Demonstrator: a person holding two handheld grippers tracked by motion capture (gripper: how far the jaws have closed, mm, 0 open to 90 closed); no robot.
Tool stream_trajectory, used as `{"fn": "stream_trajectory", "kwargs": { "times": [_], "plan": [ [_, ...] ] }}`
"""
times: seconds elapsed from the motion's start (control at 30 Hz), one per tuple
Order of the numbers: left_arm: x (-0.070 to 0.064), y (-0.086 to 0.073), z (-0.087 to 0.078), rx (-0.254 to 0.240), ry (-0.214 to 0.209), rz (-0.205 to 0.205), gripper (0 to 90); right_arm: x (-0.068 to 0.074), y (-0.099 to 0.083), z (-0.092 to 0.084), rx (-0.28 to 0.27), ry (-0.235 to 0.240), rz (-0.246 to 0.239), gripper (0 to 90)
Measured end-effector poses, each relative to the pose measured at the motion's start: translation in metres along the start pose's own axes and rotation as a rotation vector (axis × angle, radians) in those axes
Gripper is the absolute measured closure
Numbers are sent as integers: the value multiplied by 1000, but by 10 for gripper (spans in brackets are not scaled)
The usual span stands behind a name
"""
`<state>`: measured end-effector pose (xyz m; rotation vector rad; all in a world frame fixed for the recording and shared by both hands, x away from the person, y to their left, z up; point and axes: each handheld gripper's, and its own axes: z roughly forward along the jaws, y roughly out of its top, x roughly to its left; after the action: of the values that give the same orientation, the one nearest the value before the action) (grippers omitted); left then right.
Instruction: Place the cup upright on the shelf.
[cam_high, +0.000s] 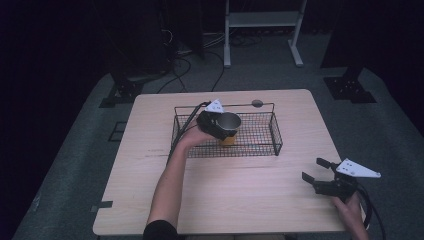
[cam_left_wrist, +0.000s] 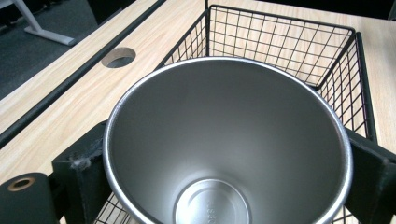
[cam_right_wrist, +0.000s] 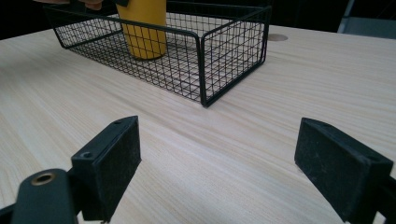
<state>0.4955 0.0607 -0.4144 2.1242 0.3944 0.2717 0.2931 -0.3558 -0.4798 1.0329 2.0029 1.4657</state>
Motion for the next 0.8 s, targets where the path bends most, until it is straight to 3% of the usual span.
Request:
{"fn": "stream_trajectory", "kwargs": {
  "times": [0.3, 0.8],
  "plan": [
    [0, 0, -3, -7, 8, -5, 43, 0, 0, 0, 1, 0, -2, 134],
    [0, 7, -13, -65, 30, -5, 29, -1, 0, -1, -9, 12, -1, 133]
  ]
}}
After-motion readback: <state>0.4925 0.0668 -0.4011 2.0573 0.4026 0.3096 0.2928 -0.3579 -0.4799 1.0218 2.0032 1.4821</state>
